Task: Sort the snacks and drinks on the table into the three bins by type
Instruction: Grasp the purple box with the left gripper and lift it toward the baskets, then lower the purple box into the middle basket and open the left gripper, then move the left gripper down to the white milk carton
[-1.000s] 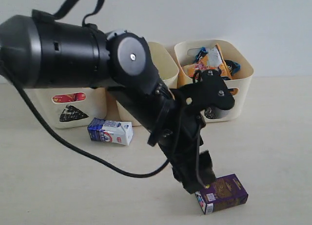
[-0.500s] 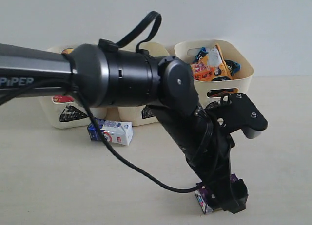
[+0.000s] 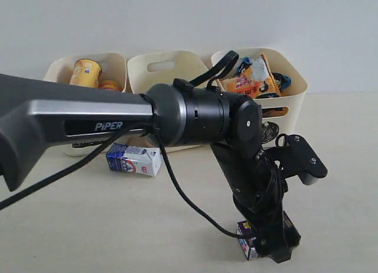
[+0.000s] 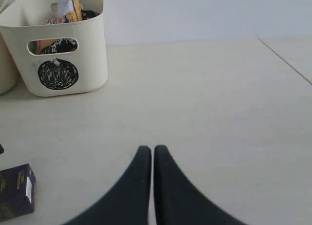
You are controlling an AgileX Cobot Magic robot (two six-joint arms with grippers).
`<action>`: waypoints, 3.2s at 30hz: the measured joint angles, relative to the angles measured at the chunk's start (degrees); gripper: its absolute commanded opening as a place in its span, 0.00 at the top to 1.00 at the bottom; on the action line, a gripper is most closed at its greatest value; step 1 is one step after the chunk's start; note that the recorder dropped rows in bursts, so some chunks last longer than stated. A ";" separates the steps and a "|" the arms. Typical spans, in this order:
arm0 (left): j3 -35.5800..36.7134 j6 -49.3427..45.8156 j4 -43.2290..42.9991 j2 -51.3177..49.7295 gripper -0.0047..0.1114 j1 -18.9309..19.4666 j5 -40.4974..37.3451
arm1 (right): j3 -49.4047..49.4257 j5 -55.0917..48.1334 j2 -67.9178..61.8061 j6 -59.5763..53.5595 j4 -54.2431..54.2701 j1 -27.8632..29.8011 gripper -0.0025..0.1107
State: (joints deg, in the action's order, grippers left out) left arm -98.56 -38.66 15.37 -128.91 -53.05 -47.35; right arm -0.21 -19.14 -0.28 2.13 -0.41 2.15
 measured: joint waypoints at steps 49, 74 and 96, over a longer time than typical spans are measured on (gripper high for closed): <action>-0.71 0.22 -8.13 18.01 0.92 26.99 8.95 | 0.00 0.00 0.00 0.00 0.00 0.00 0.98; -3.85 -5.51 -3.17 6.60 0.68 28.54 27.01 | 0.00 0.00 0.00 0.00 0.00 0.00 0.98; -4.20 -2.89 -10.33 11.79 0.36 28.54 14.48 | 0.00 0.00 0.00 0.00 0.00 0.00 0.98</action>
State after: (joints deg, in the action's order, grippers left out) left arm -102.75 -41.55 5.04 -117.11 -24.50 -32.87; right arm -0.21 -19.14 -0.28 2.13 -0.41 2.15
